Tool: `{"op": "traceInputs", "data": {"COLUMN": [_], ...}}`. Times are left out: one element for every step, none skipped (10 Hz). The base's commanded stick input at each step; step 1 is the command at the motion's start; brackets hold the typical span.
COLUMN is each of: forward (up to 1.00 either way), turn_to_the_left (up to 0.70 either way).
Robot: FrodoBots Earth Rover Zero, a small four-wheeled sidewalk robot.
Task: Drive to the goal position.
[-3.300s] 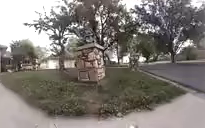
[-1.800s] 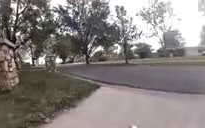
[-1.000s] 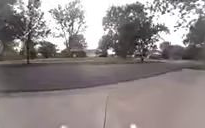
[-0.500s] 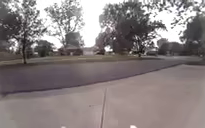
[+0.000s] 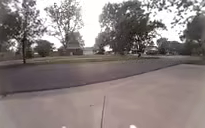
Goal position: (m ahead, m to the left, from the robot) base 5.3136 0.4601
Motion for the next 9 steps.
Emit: {"op": "traceInputs", "data": {"forward": [0.70, 0.70, 0.70, 0.70, 0.70, 0.70, 0.70, 0.70, 0.70], "turn_to_the_left": [0.00, 0.00, 0.00, 0.00, 0.00, -0.16, -0.35, -0.35, -0.31]}}
